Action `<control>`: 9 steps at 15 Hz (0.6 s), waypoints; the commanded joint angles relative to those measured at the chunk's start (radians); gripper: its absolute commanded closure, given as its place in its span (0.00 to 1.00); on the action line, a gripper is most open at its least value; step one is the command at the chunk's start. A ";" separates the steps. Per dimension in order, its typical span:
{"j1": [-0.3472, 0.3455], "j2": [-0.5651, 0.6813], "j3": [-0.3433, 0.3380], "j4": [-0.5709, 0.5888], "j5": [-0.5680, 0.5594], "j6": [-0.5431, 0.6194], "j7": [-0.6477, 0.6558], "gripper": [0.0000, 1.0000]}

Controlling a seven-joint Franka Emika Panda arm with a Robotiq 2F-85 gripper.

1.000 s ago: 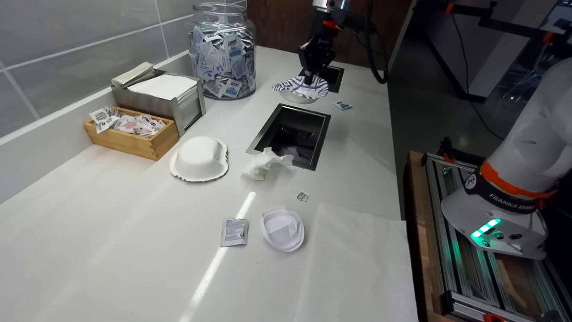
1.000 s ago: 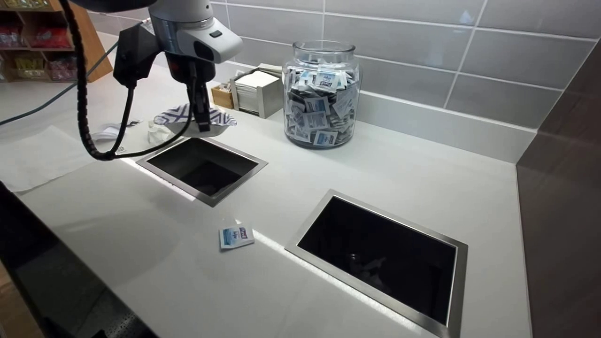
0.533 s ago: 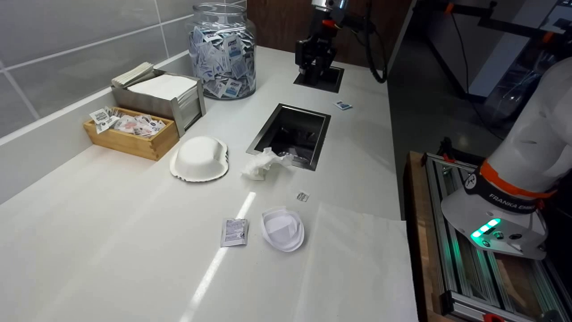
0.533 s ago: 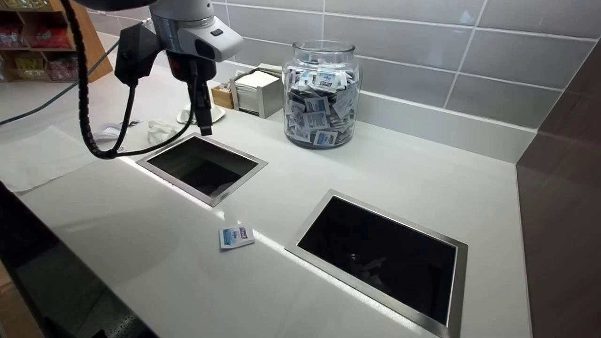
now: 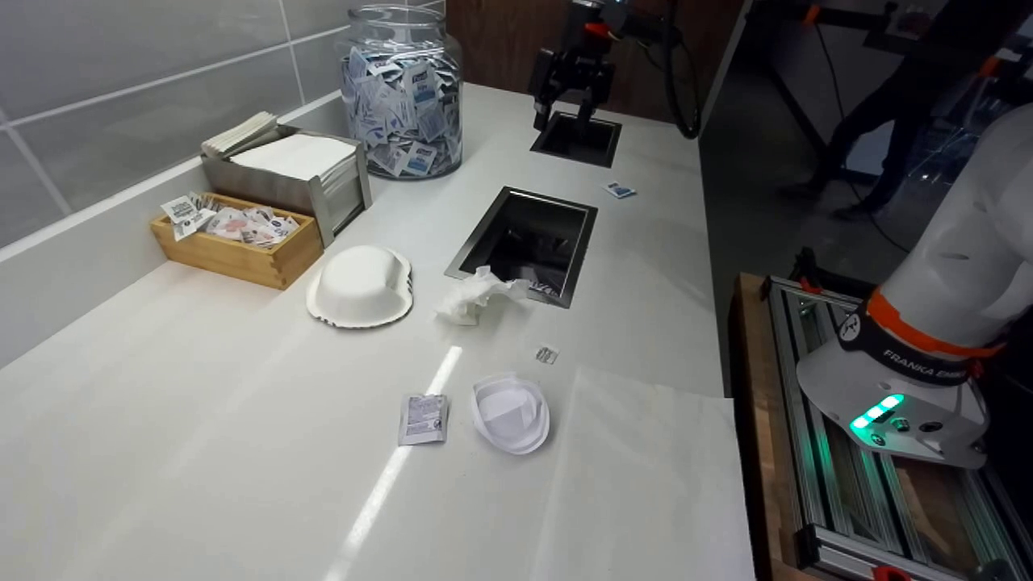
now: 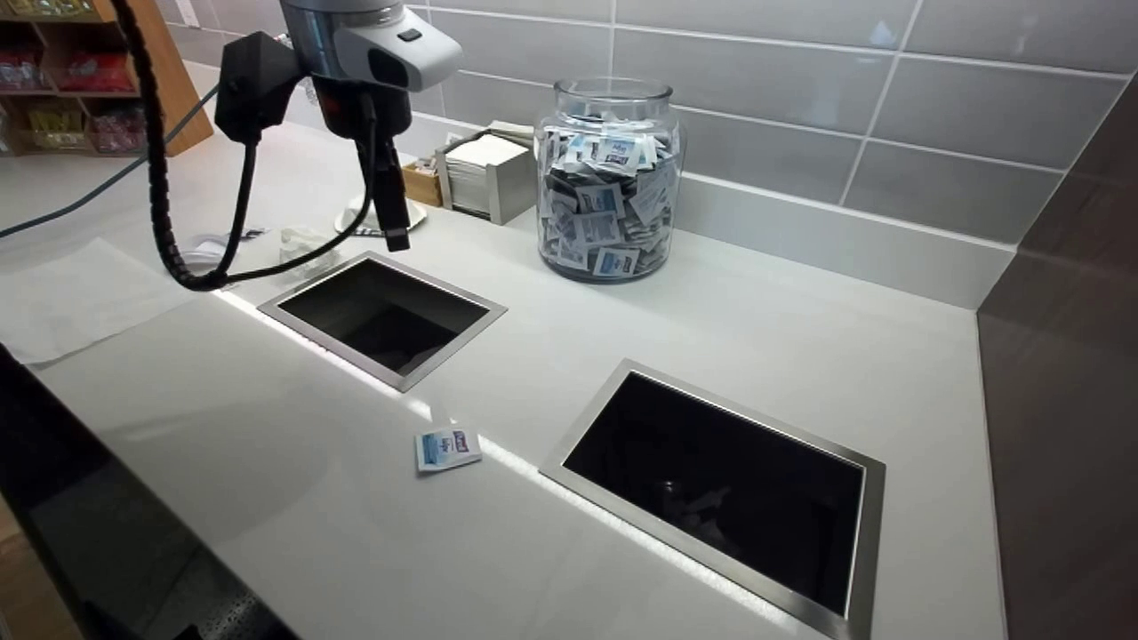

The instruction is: Pick up the paper bowl, press the paper bowl on the kitchen counter three times and put it into the left bin

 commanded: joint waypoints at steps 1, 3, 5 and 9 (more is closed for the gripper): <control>0.013 -0.109 -0.015 -0.023 -0.103 -0.065 0.078 0.00; 0.013 -0.164 -0.007 -0.033 -0.142 -0.088 0.109 0.01; 0.012 -0.224 0.002 -0.042 -0.170 -0.103 0.139 0.00; 0.013 -0.231 0.000 -0.009 -0.165 -0.094 0.137 0.00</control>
